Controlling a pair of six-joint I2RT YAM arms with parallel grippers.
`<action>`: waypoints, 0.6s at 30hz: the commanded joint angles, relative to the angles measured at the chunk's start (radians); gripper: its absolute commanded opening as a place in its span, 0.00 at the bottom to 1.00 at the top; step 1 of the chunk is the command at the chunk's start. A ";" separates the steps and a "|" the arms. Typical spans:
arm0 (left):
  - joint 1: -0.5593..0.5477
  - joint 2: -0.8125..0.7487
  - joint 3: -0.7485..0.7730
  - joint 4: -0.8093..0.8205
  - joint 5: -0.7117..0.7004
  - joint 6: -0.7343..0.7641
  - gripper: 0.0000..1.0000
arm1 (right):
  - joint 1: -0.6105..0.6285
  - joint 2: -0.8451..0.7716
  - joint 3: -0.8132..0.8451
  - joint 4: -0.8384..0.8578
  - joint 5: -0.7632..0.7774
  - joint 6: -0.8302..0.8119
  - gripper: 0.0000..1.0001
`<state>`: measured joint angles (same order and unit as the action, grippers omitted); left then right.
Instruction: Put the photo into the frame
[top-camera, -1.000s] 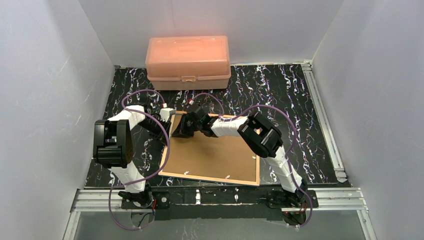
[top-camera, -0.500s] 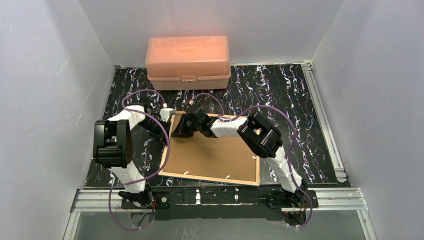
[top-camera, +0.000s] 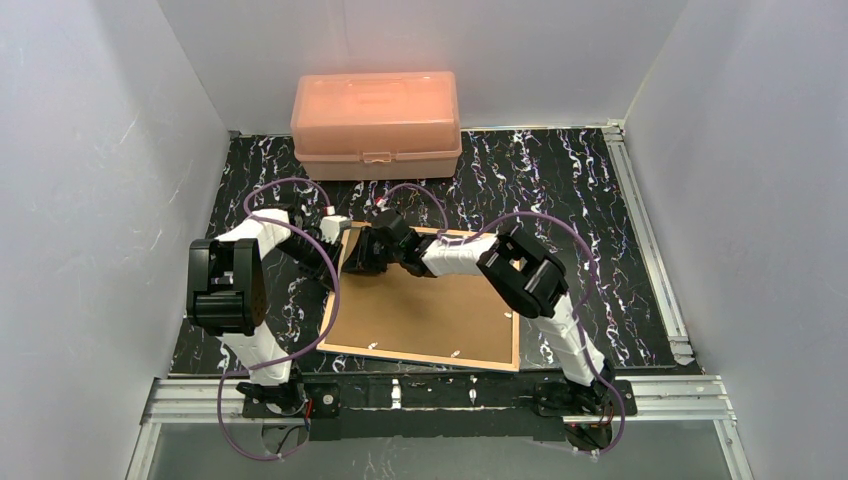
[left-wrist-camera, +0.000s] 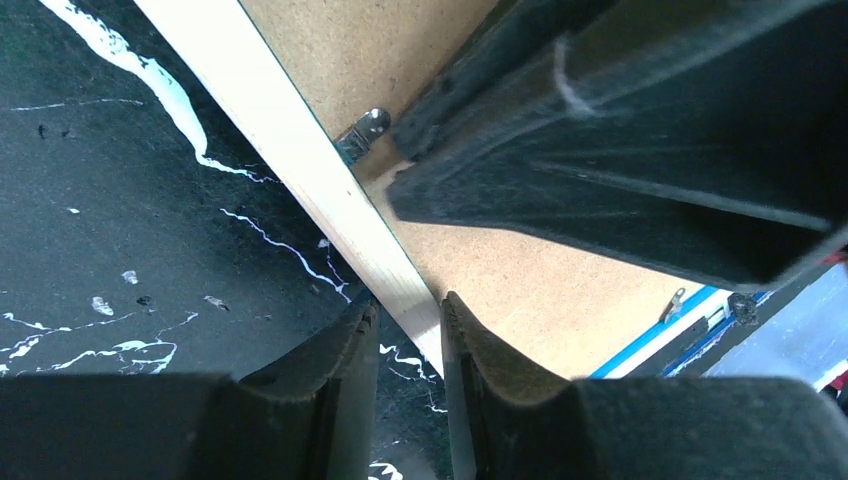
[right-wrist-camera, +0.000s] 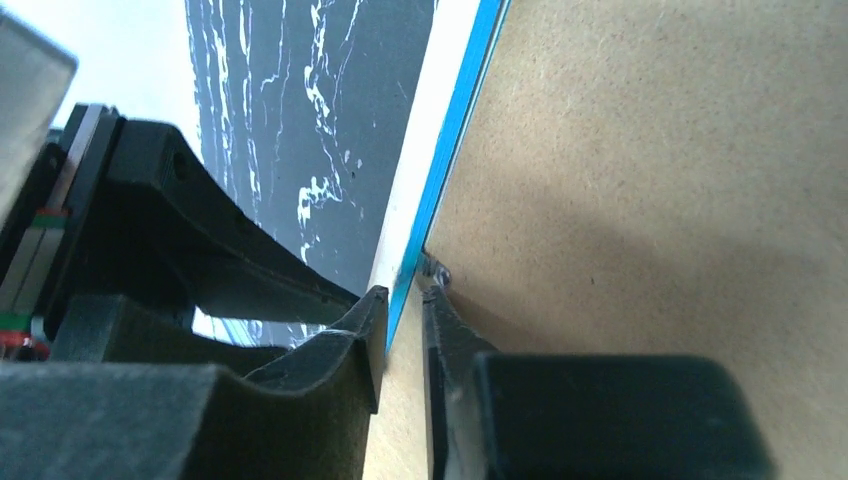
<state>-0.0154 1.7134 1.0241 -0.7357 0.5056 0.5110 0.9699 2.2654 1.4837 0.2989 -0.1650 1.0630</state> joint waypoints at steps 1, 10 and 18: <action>-0.004 -0.025 0.057 -0.101 0.034 0.051 0.21 | 0.001 -0.144 -0.012 -0.056 0.035 -0.191 0.31; 0.081 -0.181 0.294 -0.273 0.001 0.094 0.82 | 0.033 -0.540 -0.148 -0.451 0.240 -0.740 0.99; 0.120 -0.316 0.380 -0.242 -0.064 0.030 0.98 | -0.132 -0.771 -0.309 -0.558 -0.007 -0.825 0.99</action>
<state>0.0864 1.4540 1.3773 -0.9478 0.4831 0.5812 0.8566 1.5749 1.2762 -0.1532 -0.1009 0.3992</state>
